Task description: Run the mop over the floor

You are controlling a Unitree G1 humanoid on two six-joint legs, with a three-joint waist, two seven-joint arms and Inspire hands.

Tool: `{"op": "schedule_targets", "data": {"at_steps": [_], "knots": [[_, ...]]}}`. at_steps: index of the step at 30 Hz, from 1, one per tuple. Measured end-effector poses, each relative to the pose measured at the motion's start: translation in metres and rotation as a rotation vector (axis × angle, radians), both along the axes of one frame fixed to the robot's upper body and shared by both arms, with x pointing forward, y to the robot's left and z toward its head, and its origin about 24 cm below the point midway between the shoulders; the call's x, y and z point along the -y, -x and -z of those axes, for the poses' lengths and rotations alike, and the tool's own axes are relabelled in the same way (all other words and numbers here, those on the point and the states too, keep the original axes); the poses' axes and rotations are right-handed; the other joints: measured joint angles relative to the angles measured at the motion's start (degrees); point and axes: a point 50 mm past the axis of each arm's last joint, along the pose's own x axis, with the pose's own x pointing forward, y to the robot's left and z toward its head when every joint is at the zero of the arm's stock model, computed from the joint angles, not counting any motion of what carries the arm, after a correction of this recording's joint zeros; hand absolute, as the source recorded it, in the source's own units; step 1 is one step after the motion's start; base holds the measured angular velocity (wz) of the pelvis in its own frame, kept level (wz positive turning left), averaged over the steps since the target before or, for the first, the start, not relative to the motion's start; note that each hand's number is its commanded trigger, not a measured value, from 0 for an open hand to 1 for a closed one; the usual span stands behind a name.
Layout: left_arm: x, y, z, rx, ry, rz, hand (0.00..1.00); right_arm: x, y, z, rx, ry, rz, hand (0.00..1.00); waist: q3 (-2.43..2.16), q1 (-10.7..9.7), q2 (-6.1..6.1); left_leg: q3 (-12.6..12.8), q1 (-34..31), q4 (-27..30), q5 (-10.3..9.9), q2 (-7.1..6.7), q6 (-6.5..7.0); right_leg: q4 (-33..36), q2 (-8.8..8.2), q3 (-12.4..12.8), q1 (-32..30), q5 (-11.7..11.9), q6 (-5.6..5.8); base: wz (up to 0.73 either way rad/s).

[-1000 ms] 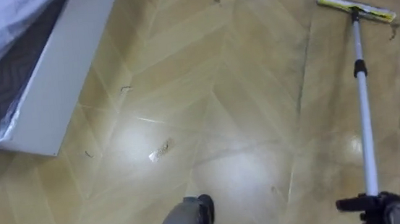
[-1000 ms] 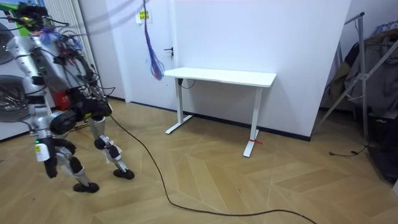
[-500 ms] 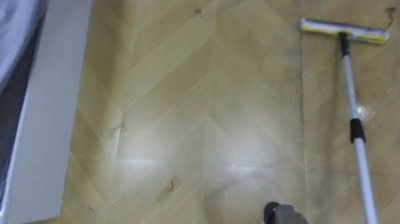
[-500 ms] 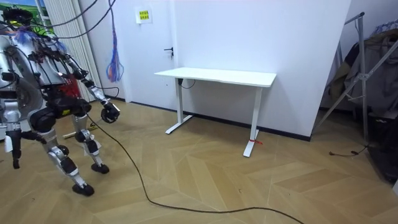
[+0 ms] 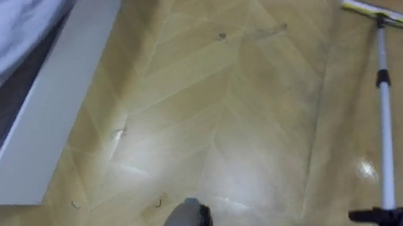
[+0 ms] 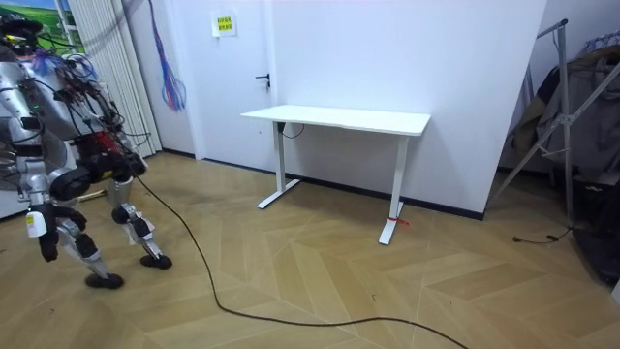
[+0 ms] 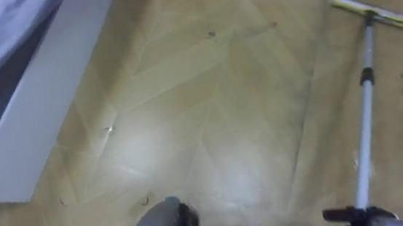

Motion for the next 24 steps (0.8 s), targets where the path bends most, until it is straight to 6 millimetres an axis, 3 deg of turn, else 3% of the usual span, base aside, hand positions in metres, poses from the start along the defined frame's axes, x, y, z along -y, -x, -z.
{"op": "schedule_targets", "data": {"at_steps": [1,2,4,5,6,9,11,12,13,14,15,17,18,19,20,22,23,24], "knots": [[0.004,0.0,0.001,-0.003,0.015,0.003,0.0,0.001,0.013,0.004,-0.017,-0.022,0.021,1.0,-0.21,0.04,-0.2,2.05,1.29,-0.12,0.02,0.5,1.54,-0.21,-0.59,0.64,1.31,-0.49,0.87,0.14],[0.008,-0.008,0.002,0.014,0.03,0.008,0.0,0.003,0.029,0.009,-0.047,-0.028,0.037,1.0,0.09,-0.01,0.44,3.74,2.27,0.74,-0.58,0.98,3.79,2.92,-1.35,0.77,1.04,0.26,2.35,0.13],[0.012,-0.021,0.002,0.056,0.051,0.019,0.0,0.006,0.061,0.016,-0.13,-0.018,0.04,1.0,-0.01,-0.03,1.66,4.51,3.32,2.26,-2.92,0.65,5.07,8.78,-2.36,1.06,-0.65,3.29,5.08,-0.04],[0.014,-0.032,0.001,0.095,0.055,0.029,0.0,0.007,0.082,0.02,-0.192,-0.011,0.048,1.0,-0.14,-0.65,2.57,4.27,3.83,2.22,-3.75,-0.2,5.43,11.91,-3.1,0.94,-2.15,5.92,5.5,-0.09],[0.016,-0.04,0.001,0.128,0.054,0.037,0.0,0.007,0.101,0.023,-0.252,-0.002,0.058,1.0,-0.11,-1.47,3.59,3.33,4.25,1.84,-4.4,-1.1,5.68,13.9,-3.36,0.81,-3.84,7.51,5.44,-0.09],[0.02,-0.042,0.001,0.145,0.041,0.031,0.0,-0.001,0.132,0.028,-0.352,0.007,0.064,1.0,0.12,-1.66,5.42,-0.93,4.49,1.68,-5.23,-2.54,4.93,15.3,-3.19,1.13,-10.32,7.12,4.68,-0.54],[0.026,-0.033,0.004,0.125,0.046,0.02,0.0,-0.012,0.154,0.034,-0.415,0.001,0.062,1.0,0.28,-2.2,6.5,-4.74,5.87,0.35,-5.84,-3.29,3.66,7.25,-3.11,0.93,-15.48,7.41,4.19,-0.78],[0.026,-0.027,0.004,0.113,0.034,0.01,0.0,-0.021,0.163,0.037,-0.443,-0.015,0.047,1.0,0.2,-2.55,6.5,-6.31,6.4,0.45,-6.5,-4.0,2.53,0.01,-3.28,1.17,-15.72,8.91,4.31,-0.48],[0.026,-0.025,0.004,0.106,0.028,0.006,0.0,-0.026,0.167,0.039,-0.455,-0.026,0.042,1.0,0.36,-3.3,6.35,-6.7,6.61,0.99,-7.12,-4.18,2.03,-0.76,-3.54,0.84,-15.75,11.35,4.74,-0.13],[0.028,-0.023,0.005,0.095,0.028,0.0,0.0,-0.034,0.177,0.041,-0.477,-0.044,0.042,1.0,0.19,-4.24,6.83,-6.66,6.65,2.42,-8.31,-3.62,1.18,-0.19,-3.62,-1.03,-14.83,11.63,3.02,0.08],[0.029,-0.023,0.005,0.095,0.03,-0.002,0.0,-0.038,0.179,0.043,-0.484,-0.052,0.042,1.0,0.16,-4.34,6.94,-6.46,6.73,3.16,-8.45,-3.15,0.9,-0.22,-3.58,-1.73,-14.26,11.34,2.48,0.1],[0.031,-0.024,0.006,0.097,0.037,-0.007,0.0,-0.048,0.173,0.046,-0.485,-0.078,0.027,1.0,0.22,-4.82,6.54,-4.5,7.26,5.72,-8.93,-0.63,0.01,0.61,-3.19,-4.51,-12.36,9.86,0.87,0.19],[0.031,-0.025,0.006,0.099,0.037,-0.007,0.0,-0.047,0.161,0.046,-0.474,-0.075,0.012,1.0,0.11,-4.66,6.27,-3.52,7.52,7.04,-9.03,0.27,-0.19,1.64,-3.16,-4.98,-11.97,8.8,0.4,0.27],[0.031,-0.025,0.006,0.098,0.038,-0.007,0.0,-0.044,0.152,0.045,-0.455,-0.066,0.003,1.0,0.44,-4.61,5.58,-3.51,7.49,7.59,-9.18,0.27,-0.46,2.02,-3.16,-5.33,-11.78,8.37,0.21,0.24],[0.032,-0.024,0.006,0.092,0.038,-0.008,0.0,-0.037,0.133,0.042,-0.426,-0.045,-0.013,1.0,0.35,-4.56,5.67,-3.9,7.21,9.6,-9.26,0.51,-0.62,2.98,-3.4,-5.89,-11.26,7.3,-0.36,0.17],[0.028,-0.021,0.006,0.082,0.034,-0.037,0.0,-0.024,0.099,0.035,-0.352,-0.003,-0.029,1.0,1.02,-3.71,4.42,-3.86,6.91,12.9,-9.39,1.36,-0.87,4.85,-3.24,-6.31,-10.61,5.83,-1.16,0.06],[0.026,-0.021,0.005,0.083,0.026,-0.044,0.0,-0.013,0.07,0.026,-0.286,0.033,-0.046,1.0,0.97,-2.77,4.04,-3.23,6.38,14.8,-9.35,2.35,-0.95,5.86,-2.96,-6.33,-10.63,4.81,-1.94,0.0],[0.024,-0.021,0.005,0.082,0.021,-0.039,0.0,-0.009,0.056,0.021,-0.25,0.052,-0.058,1.0,0.87,-2.43,3.81,-2.75,6.02,15.74,-9.17,2.89,-1.28,6.13,-2.53,-6.32,-10.63,4.52,-2.13,0.05]]}}
